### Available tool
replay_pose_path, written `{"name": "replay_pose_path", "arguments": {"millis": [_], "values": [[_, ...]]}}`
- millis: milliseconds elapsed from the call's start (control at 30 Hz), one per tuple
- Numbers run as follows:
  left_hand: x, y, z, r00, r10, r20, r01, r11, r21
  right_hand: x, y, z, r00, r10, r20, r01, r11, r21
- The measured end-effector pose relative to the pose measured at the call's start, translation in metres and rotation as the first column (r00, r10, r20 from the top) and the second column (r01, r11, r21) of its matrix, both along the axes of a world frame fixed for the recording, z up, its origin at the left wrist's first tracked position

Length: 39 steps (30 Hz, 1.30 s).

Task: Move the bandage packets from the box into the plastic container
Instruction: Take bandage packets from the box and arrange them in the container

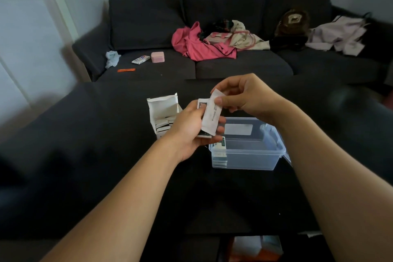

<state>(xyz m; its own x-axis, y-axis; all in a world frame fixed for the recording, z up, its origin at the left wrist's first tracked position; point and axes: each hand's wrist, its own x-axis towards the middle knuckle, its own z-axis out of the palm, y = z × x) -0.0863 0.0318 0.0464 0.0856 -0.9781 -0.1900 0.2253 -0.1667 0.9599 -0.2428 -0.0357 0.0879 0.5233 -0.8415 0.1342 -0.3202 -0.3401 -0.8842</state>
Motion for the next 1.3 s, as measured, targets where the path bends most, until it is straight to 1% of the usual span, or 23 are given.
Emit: {"name": "replay_pose_path", "arguments": {"millis": [67, 167, 233, 267, 333, 400, 467, 533, 567, 633, 700, 733, 767, 833, 933, 967, 1033, 1100, 1133, 1200, 1300], "values": [[-0.004, -0.003, -0.006, 0.986, 0.045, 0.159, -0.033, 0.997, -0.076, -0.005, 0.000, -0.002, 1.000, -0.010, 0.006, 0.010, 0.999, 0.044], [-0.009, -0.008, -0.010, 0.944, 0.125, 0.307, -0.067, 0.979, -0.191, -0.009, 0.000, -0.003, 0.995, -0.097, 0.031, 0.092, 0.987, 0.131], [-0.013, -0.009, -0.011, 0.939, 0.107, 0.326, -0.044, 0.980, -0.195, -0.010, -0.001, -0.003, 0.988, -0.153, 0.013, 0.149, 0.974, 0.169], [-0.015, -0.010, -0.010, 0.947, 0.076, 0.311, -0.024, 0.985, -0.168, -0.010, -0.002, -0.002, 0.985, -0.174, -0.006, 0.171, 0.965, 0.196], [-0.019, -0.009, -0.008, 0.969, 0.006, 0.246, 0.015, 0.996, -0.087, -0.011, -0.003, 0.000, 0.979, -0.201, -0.030, 0.201, 0.936, 0.290], [-0.023, -0.009, -0.006, 0.988, -0.033, 0.152, 0.033, 0.999, 0.002, -0.014, -0.004, 0.002, 0.979, -0.205, 0.015, 0.179, 0.886, 0.429], [-0.024, -0.010, -0.004, 0.999, -0.050, -0.016, 0.051, 0.996, 0.076, -0.018, -0.003, 0.005, 0.966, -0.210, 0.149, 0.089, 0.816, 0.571], [-0.022, -0.011, -0.002, 0.970, -0.069, -0.233, 0.101, 0.987, 0.128, -0.022, -0.003, 0.007, 0.939, -0.207, 0.274, -0.022, 0.759, 0.650], [-0.020, -0.012, -0.001, 0.944, -0.078, -0.321, 0.130, 0.981, 0.144, -0.024, -0.003, 0.007, 0.932, -0.194, 0.307, -0.064, 0.745, 0.664], [-0.017, -0.011, 0.000, 0.896, -0.098, -0.433, 0.181, 0.971, 0.155, -0.027, -0.002, 0.007, 0.932, -0.146, 0.331, -0.112, 0.753, 0.649], [-0.015, -0.012, 0.001, 0.871, -0.103, -0.480, 0.203, 0.966, 0.162, -0.027, -0.001, 0.005, 0.952, -0.073, 0.298, -0.125, 0.794, 0.595], [-0.014, -0.012, 0.000, 0.868, -0.102, -0.486, 0.205, 0.965, 0.164, -0.026, 0.000, 0.004, 0.966, -0.043, 0.257, -0.114, 0.817, 0.565], [-0.014, -0.013, 0.000, 0.871, -0.100, -0.481, 0.203, 0.965, 0.167, -0.024, 0.000, 0.003, 0.980, -0.029, 0.199, -0.084, 0.841, 0.535], [-0.014, -0.013, 0.000, 0.891, -0.085, -0.446, 0.178, 0.969, 0.172, -0.021, -0.001, 0.001, 0.995, -0.066, 0.076, 0.023, 0.885, 0.466], [-0.017, -0.014, 0.000, 0.925, 0.022, -0.380, 0.054, 0.981, 0.189, -0.018, -0.005, -0.003, 0.988, -0.151, -0.030, 0.150, 0.903, 0.402], [-0.018, -0.015, 0.000, 0.942, 0.073, -0.327, -0.013, 0.983, 0.182, -0.017, -0.006, -0.004, 0.986, -0.166, -0.028, 0.163, 0.897, 0.411], [-0.020, -0.016, -0.001, 0.965, 0.190, -0.182, -0.165, 0.976, 0.143, -0.014, -0.005, -0.006, 0.984, -0.177, 0.031, 0.143, 0.876, 0.461], [-0.022, -0.018, -0.004, 0.954, 0.288, -0.083, -0.281, 0.956, 0.088, -0.011, -0.004, -0.008, 0.977, -0.184, 0.106, 0.104, 0.848, 0.520], [-0.021, -0.019, -0.005, 0.943, 0.328, -0.064, -0.324, 0.944, 0.058, -0.008, -0.003, -0.009, 0.972, -0.190, 0.142, 0.082, 0.830, 0.551], [-0.019, -0.021, -0.007, 0.930, 0.364, -0.045, -0.365, 0.931, -0.004, -0.002, 0.000, -0.010, 0.963, -0.184, 0.198, 0.024, 0.788, 0.615], [-0.019, -0.021, -0.007, 0.924, 0.373, 0.081, -0.366, 0.926, -0.093, 0.007, 0.006, -0.009, 0.968, -0.142, 0.206, -0.037, 0.733, 0.679]]}}
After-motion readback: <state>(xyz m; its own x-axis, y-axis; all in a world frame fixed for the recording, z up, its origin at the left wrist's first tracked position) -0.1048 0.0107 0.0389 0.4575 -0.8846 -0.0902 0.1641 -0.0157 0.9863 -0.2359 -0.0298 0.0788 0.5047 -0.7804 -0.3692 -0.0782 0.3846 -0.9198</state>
